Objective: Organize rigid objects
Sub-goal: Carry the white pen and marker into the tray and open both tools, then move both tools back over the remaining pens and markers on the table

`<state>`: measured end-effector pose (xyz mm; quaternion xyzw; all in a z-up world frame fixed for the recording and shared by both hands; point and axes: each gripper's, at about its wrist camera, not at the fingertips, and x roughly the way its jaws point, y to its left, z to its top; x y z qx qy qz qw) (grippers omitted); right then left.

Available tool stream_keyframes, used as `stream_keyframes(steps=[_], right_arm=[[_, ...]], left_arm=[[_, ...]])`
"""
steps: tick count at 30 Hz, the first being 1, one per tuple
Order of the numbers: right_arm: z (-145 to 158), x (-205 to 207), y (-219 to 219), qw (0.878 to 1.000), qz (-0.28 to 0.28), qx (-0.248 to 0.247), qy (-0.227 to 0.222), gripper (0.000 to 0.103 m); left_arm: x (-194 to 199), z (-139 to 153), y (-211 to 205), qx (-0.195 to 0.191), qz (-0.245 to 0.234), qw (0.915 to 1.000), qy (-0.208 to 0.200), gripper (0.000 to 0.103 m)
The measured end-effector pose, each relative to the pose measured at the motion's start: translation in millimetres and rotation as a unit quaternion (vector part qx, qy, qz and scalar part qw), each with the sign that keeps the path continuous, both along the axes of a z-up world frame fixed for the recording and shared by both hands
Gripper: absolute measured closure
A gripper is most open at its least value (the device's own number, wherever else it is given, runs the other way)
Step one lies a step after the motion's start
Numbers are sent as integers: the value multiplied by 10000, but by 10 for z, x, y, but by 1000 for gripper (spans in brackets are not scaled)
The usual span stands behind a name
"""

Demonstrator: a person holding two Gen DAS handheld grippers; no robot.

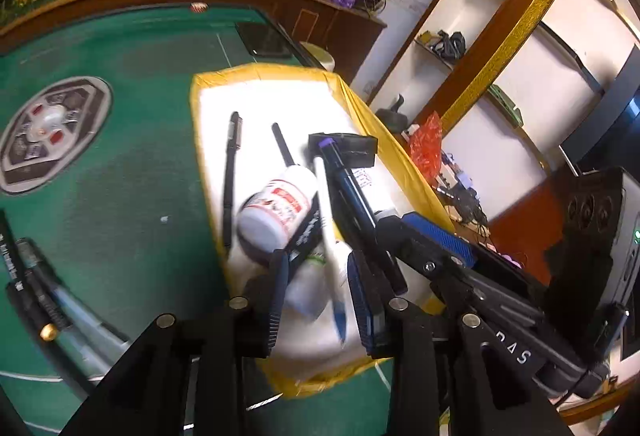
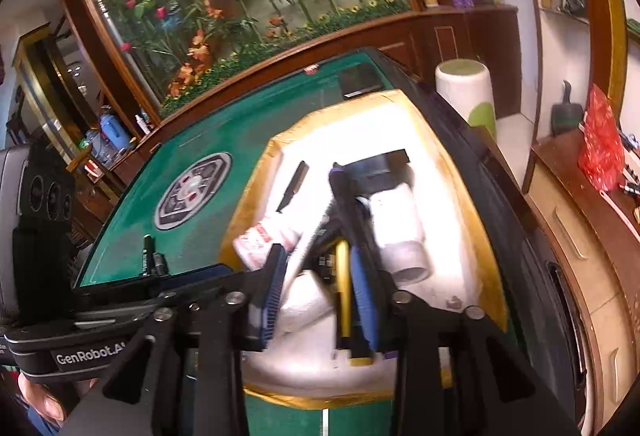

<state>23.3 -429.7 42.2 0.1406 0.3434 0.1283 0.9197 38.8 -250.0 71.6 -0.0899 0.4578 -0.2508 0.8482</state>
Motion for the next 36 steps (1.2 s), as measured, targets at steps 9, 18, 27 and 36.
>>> stream_keyframes(steps=[9,18,27,36], right_arm=[[93,-70,439,9986,473,-192,-117,62],[13,-103,887,9949,966,-280,-49,62],[-79,-174,1056,9919,1223,-338,52,62],[-100,-112,1318,9852,1632,-514,130,62]], left_arm=[[-307,45,734,-142,444,9989,-106,59],[-495,-368,1753,-44,1782,9832,381,59],[-316,-508,1649,228,1922,9794,576,59],[-317,-543,1868,704,1994,9766,382,73]])
